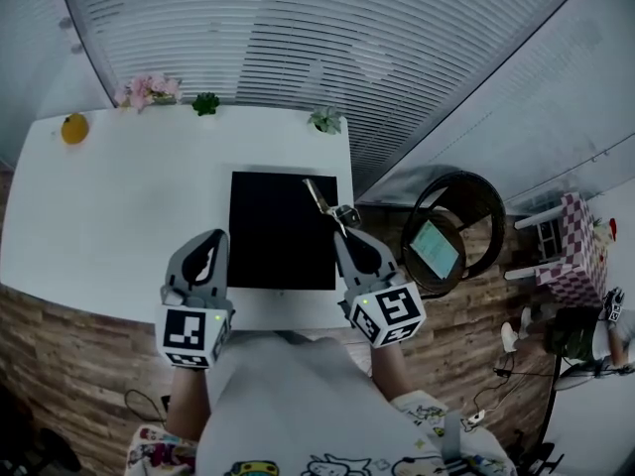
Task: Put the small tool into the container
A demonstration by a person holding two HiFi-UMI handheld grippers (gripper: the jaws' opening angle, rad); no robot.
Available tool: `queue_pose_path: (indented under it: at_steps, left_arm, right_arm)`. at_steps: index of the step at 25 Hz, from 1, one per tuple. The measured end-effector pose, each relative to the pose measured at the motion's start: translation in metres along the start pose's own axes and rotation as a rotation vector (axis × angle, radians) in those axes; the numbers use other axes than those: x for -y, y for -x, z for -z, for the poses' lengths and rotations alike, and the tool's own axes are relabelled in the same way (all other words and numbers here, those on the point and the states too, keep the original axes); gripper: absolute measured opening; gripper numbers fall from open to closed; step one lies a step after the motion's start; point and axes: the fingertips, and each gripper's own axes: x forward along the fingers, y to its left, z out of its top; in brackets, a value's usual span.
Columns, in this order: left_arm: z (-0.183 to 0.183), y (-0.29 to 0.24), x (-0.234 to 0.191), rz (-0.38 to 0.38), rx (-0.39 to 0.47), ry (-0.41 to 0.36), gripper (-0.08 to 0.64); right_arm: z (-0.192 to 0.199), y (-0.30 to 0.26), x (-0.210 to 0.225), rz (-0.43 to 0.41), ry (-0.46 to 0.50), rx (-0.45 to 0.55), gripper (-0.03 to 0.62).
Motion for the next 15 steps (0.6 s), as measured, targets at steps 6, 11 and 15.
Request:
queue_pose_path:
  at_steps: [6, 11, 15]
  left_arm:
    - [0.004, 0.0, -0.007, 0.006, -0.023, -0.012, 0.006]
    - [0.013, 0.001, -0.009, 0.013, -0.055, -0.012, 0.006]
    - [0.019, 0.002, -0.011, 0.009, -0.064, 0.0, 0.006]
  right_arm:
    - [0.002, -0.002, -0.001, 0.009, -0.007, -0.009, 0.008]
    - [0.004, -0.006, -0.003, -0.014, -0.007, -0.025, 0.008]
    - [0.008, -0.011, -0.008, -0.045, -0.007, -0.047, 0.008]
